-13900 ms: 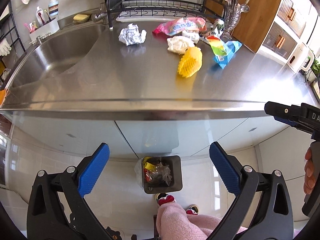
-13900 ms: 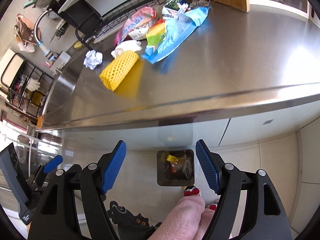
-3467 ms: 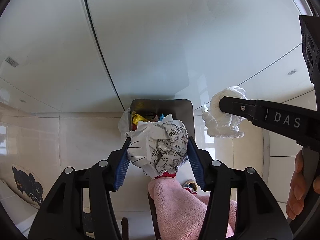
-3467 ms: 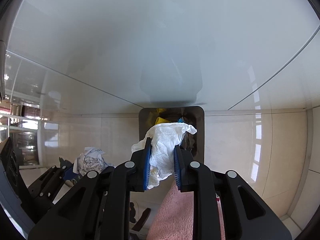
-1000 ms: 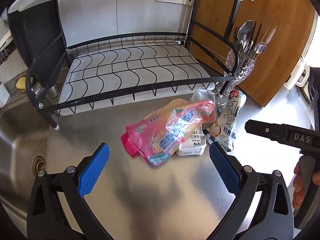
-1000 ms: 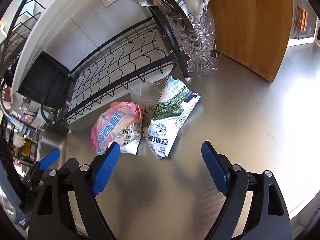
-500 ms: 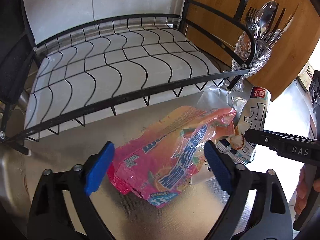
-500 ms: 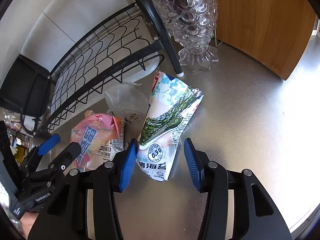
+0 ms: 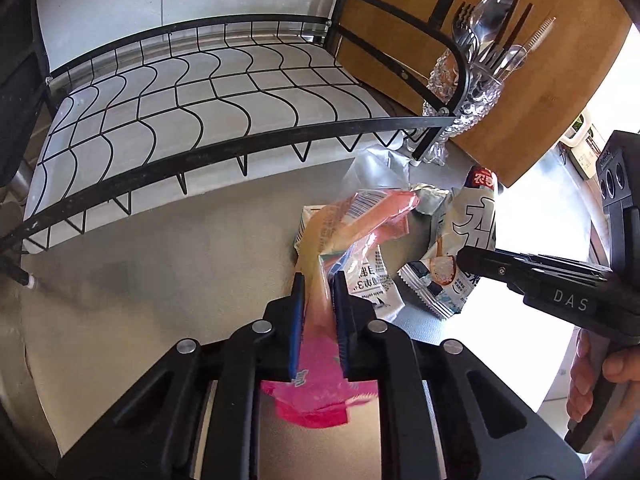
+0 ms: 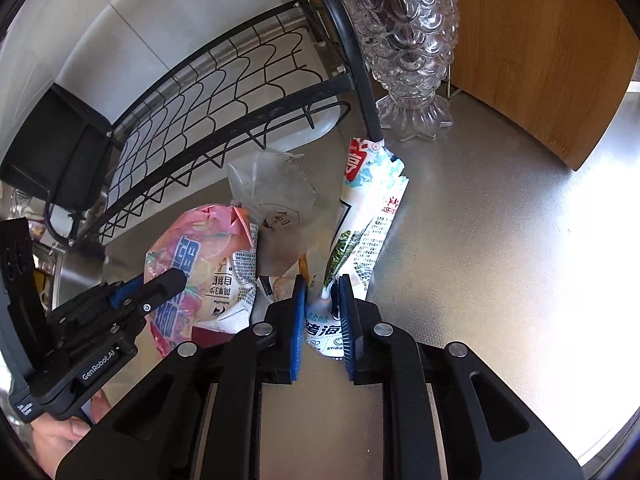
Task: Collect trash
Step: 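Grasp pink snack bag with left tool while right tool grasps seaweed snack bag, then carry pink bag and seaweed bag down over the floor bin with both tools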
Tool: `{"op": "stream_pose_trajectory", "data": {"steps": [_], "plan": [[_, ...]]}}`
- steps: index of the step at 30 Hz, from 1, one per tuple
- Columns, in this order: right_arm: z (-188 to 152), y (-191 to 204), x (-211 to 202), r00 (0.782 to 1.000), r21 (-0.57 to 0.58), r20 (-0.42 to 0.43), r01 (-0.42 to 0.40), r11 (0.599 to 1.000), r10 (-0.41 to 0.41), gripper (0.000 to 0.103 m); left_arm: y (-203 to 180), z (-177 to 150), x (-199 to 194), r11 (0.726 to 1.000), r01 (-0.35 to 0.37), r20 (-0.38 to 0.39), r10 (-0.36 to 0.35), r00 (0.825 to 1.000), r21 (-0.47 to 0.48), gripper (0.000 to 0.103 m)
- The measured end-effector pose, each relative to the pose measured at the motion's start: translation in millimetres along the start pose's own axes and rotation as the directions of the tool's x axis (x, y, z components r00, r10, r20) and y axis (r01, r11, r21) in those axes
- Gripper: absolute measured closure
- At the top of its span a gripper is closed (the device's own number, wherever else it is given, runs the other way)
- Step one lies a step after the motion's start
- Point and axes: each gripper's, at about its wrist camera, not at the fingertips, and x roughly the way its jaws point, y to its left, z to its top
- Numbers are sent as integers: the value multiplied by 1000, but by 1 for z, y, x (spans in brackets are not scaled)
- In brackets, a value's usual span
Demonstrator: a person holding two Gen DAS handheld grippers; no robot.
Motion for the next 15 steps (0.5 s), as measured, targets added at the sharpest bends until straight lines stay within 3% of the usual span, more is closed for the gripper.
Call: {"op": "stream_pose_trajectory", "data": {"steps": [4,15], "plan": [[-12,1,-11,1000,-21,3,-13,1000,13,92,-17,-15,-16,1000,-24,15,23,1000,10,99],[-56,3,-71,998,-94,40,-54,994,58,93,-68,-71,-82,995,-95,91,98,991,-36,100]]}}
